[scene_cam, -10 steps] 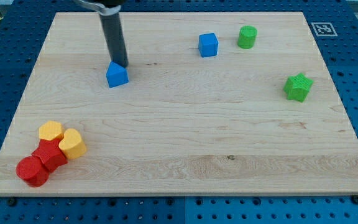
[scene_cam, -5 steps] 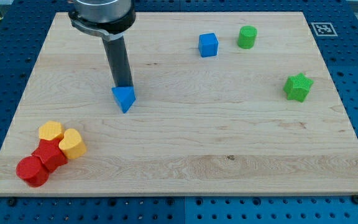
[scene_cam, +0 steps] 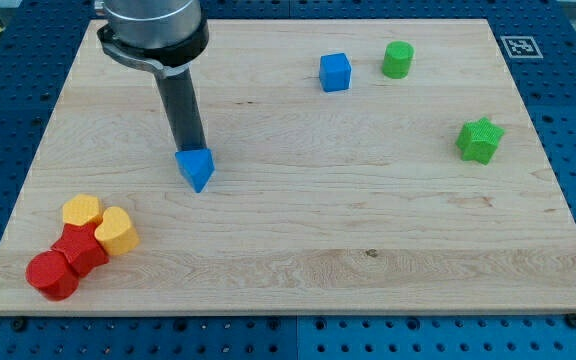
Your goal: Move the blue triangle on right side of yellow heart
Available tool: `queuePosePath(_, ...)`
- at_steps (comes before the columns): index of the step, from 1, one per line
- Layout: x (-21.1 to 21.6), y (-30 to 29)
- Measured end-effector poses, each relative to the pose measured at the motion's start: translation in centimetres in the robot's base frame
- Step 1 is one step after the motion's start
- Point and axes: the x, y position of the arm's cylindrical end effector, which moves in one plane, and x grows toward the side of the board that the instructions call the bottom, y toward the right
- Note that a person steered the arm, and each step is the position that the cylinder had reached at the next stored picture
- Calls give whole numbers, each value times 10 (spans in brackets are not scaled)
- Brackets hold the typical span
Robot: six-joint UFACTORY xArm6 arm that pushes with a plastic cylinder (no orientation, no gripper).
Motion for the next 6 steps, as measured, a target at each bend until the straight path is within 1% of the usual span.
queuePosePath(1, 20, 3)
queuePosePath(2, 30, 7)
queuePosePath(3, 28, 36)
queuePosePath(4, 40, 46)
queuePosePath(5, 66, 40)
queuePosePath(6, 74, 39)
